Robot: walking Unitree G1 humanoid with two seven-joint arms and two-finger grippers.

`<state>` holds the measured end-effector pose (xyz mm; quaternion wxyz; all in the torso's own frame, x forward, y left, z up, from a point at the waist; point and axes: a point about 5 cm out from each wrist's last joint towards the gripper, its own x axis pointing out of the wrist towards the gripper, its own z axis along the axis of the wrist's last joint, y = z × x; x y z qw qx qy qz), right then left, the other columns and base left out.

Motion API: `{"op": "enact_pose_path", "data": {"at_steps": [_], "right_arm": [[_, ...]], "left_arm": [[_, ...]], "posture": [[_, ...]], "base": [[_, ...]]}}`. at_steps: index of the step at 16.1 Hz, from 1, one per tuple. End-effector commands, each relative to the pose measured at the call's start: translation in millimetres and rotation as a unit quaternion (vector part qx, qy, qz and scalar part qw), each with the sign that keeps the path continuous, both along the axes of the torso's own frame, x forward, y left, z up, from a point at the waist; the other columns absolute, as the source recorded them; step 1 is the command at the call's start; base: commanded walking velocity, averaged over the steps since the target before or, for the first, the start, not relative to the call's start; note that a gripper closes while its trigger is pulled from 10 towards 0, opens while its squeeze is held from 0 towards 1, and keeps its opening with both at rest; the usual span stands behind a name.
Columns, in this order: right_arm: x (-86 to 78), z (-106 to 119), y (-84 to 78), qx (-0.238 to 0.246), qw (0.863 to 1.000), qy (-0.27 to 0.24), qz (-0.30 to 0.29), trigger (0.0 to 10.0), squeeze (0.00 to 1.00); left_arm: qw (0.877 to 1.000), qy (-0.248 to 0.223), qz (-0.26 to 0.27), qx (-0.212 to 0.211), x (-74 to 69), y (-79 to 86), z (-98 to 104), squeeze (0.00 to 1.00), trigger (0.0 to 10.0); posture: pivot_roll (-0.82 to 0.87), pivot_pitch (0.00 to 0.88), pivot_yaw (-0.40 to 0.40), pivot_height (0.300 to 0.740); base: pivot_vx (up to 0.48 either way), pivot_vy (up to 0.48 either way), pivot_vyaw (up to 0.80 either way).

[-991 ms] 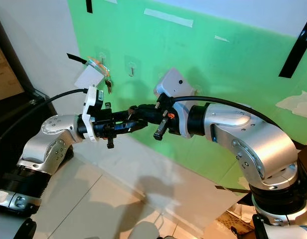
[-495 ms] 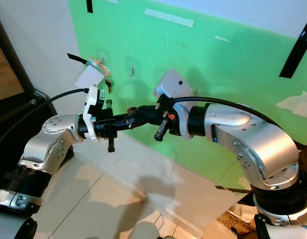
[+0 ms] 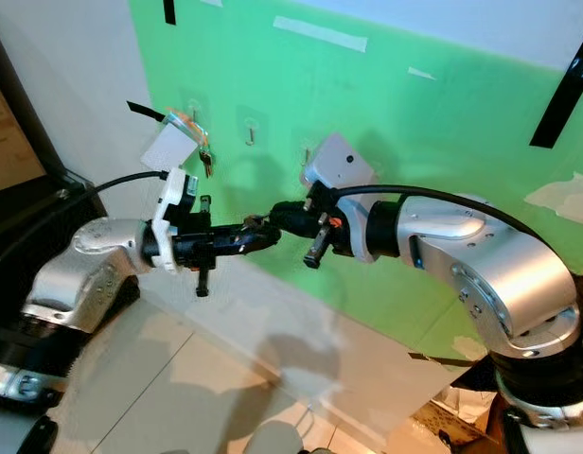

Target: Hang keys on a hook

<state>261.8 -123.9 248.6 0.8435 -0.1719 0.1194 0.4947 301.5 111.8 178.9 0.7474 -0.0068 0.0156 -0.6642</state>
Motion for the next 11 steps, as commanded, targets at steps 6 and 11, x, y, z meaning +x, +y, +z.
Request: {"op": "enact_pose_path", "data": {"at_steps": [6, 11], "right_arm": [[6.0, -11, -29.1, -0.078, 0.996, -0.013, -0.042, 10.0, 0.0], [5.6, -3, -32.9, -0.106, 0.993, -0.042, -0.042, 10.0, 0.0]], "left_arm": [[0.999, -0.002, 0.03, 0.04, 1.1, 25.0, 1, 0.0, 0.0], [0.989, -0.037, 0.098, 0.102, 15.5, 29.6, -2, 0.0, 0.0]], "posture": [[-0.05, 0.0, -0.028, 0.74], [-0.05, 0.0, -0.028, 0.74]], "base": [[0.0, 0.0, 0.0], [0.0, 0.0, 0.0]]}}
